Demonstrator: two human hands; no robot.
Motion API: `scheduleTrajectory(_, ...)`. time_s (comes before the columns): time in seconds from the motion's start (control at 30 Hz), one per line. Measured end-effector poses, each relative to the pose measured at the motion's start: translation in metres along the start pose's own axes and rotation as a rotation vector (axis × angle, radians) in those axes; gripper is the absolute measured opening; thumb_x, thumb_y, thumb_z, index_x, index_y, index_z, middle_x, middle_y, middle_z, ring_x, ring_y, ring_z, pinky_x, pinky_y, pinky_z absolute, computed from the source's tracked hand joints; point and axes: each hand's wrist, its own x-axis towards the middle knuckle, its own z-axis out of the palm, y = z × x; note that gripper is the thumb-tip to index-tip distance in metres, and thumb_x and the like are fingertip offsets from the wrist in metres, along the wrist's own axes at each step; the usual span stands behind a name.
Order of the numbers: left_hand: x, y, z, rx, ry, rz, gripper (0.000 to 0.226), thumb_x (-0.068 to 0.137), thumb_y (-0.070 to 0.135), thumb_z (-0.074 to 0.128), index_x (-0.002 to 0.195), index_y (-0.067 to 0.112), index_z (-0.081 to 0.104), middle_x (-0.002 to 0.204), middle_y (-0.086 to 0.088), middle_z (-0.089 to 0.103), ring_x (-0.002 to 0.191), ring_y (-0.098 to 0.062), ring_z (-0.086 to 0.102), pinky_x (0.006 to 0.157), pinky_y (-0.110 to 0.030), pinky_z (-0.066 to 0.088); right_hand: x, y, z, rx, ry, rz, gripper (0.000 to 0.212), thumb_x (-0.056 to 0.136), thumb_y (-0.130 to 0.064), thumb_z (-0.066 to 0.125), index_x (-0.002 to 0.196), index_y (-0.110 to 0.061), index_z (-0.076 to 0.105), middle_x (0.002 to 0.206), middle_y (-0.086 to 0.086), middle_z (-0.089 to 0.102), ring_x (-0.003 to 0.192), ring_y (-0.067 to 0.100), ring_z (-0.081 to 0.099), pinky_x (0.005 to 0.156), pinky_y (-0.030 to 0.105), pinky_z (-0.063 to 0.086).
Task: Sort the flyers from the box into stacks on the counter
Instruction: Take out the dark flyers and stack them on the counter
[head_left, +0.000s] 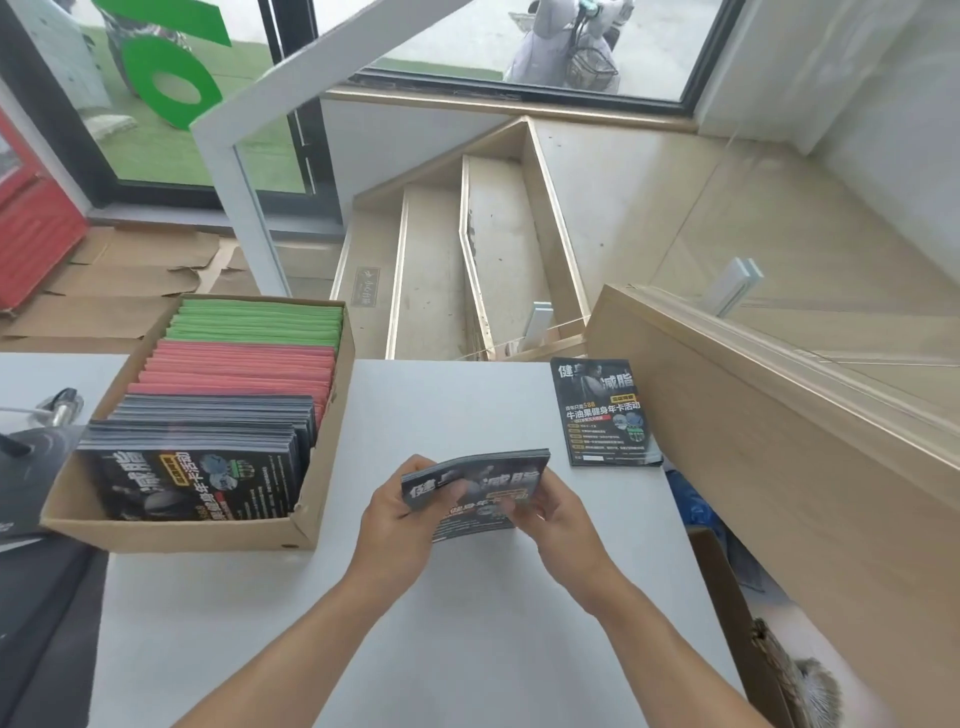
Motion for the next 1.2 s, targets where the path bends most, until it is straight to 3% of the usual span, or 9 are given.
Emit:
scheduleTrajectory(0.1, 0.011, 0.011, 0.014, -0.014, 0.069, -0.109, 0.009, 0.092, 0.021, 0.073, 0.098, 0.014, 0.072, 0.087, 0.004, 0.078, 0.079, -0.014, 0.074, 0.066, -0.020, 0.051, 0.003, 0.012, -0.010, -0.023, 0.096, 0.057, 0.009, 0.103, -0.009, 0.057, 0.111, -0.009, 0.060, 0.107, 0.005, 0.074, 0.105, 0.021, 0.069, 0.091, 0.037, 0.052)
scheduleTrajectory(0.23, 0.047, 0.022, 0.041, -0.083, 0.123, -0.290, 0.012, 0.094, 0.030, 0.071, 0.103, 0.022, 0.070, 0.091, 0.002, 0.079, 0.079, -0.017, 0.077, 0.072, -0.033, 0.056, 0.016, 0.006, -0.029, 0.033, 0.165, 0.109, 0.015, 0.104, -0.014, 0.054, 0.118, -0.019, 0.058, 0.107, 0.005, 0.074, 0.101, 0.025, 0.073, 0.085, 0.049, 0.060)
scheduleTrajectory(0.43, 0.121, 0.021, 0.094, -0.097, -0.001, -0.440, 0.018, 0.100, 0.028, 0.063, 0.114, 0.017, 0.062, 0.098, -0.006, 0.078, 0.089, -0.025, 0.076, 0.087, -0.045, 0.059, 0.048, -0.002, -0.075, 0.029, 0.370, 0.153, 0.024, 0.106, -0.017, 0.052, 0.121, -0.035, 0.054, 0.111, -0.005, 0.072, 0.097, 0.014, 0.073, 0.068, 0.032, 0.062)
scheduleTrajectory(0.67, 0.169, 0.005, 0.150, 0.136, -0.133, -0.451, 0.031, 0.094, 0.013, 0.066, 0.122, 0.020, 0.055, 0.111, 0.000, 0.070, 0.095, -0.014, 0.069, 0.077, -0.030, 0.055, 0.119, -0.013, -0.121, -0.360, 0.655, 0.205, 0.033, 0.104, -0.012, 0.043, 0.129, -0.031, 0.051, 0.107, -0.004, 0.065, 0.084, 0.003, 0.062, 0.058, 0.025, 0.045)
scheduleTrajectory(0.87, 0.190, -0.002, 0.162, 0.201, -0.178, -0.438, 0.023, 0.094, 0.007, 0.064, 0.111, 0.022, 0.063, 0.102, 0.006, 0.071, 0.087, -0.007, 0.067, 0.066, -0.023, 0.049, 0.144, 0.001, -0.134, -0.601, 0.662, 0.248, 0.035, 0.102, -0.009, 0.042, 0.135, -0.020, 0.049, 0.112, -0.001, 0.060, 0.092, 0.015, 0.054, 0.063, 0.020, 0.039)
scheduleTrajectory(0.93, 0.195, -0.009, 0.161, 0.249, -0.205, -0.446, 0.017, 0.094, 0.008, 0.064, 0.100, 0.023, 0.067, 0.098, 0.005, 0.073, 0.084, -0.006, 0.067, 0.066, -0.022, 0.050, 0.147, 0.011, -0.135, -0.719, 0.642, 0.261, 0.041, 0.100, -0.008, 0.044, 0.140, -0.014, 0.046, 0.120, 0.005, 0.060, 0.100, 0.019, 0.051, 0.077, 0.025, 0.042)
scheduleTrajectory(1.07, 0.194, -0.015, 0.159, 0.326, -0.257, -0.464, 0.027, 0.088, 0.015, 0.070, 0.114, 0.011, 0.069, 0.113, -0.010, 0.073, 0.091, -0.015, 0.067, 0.081, -0.030, 0.052, 0.148, 0.027, -0.131, -0.940, 0.511, 0.398, 0.069, 0.098, -0.012, 0.049, 0.159, -0.009, 0.017, 0.145, 0.012, 0.041, 0.127, 0.026, 0.039, 0.105, 0.036, 0.036)
scheduleTrajectory(1.13, 0.194, -0.015, 0.156, 0.331, -0.271, -0.465, 0.025, 0.091, 0.015, 0.068, 0.115, 0.015, 0.065, 0.117, 0.000, 0.070, 0.101, -0.014, 0.065, 0.089, -0.031, 0.052, 0.146, 0.027, -0.129, -0.902, 0.473, 0.398, 0.076, 0.095, -0.010, 0.051, 0.160, -0.011, 0.011, 0.149, 0.012, 0.034, 0.130, 0.026, 0.034, 0.106, 0.036, 0.038)
scheduleTrajectory(1.2, 0.193, -0.016, 0.155, 0.268, -0.271, -0.473, 0.023, 0.095, 0.012, 0.064, 0.110, 0.025, 0.053, 0.111, 0.016, 0.058, 0.096, -0.005, 0.059, 0.078, -0.018, 0.047, 0.147, 0.026, -0.130, -0.855, 0.467, 0.401, 0.077, 0.095, -0.011, 0.052, 0.160, -0.012, 0.012, 0.154, 0.013, 0.029, 0.136, 0.028, 0.030, 0.110, 0.039, 0.036)
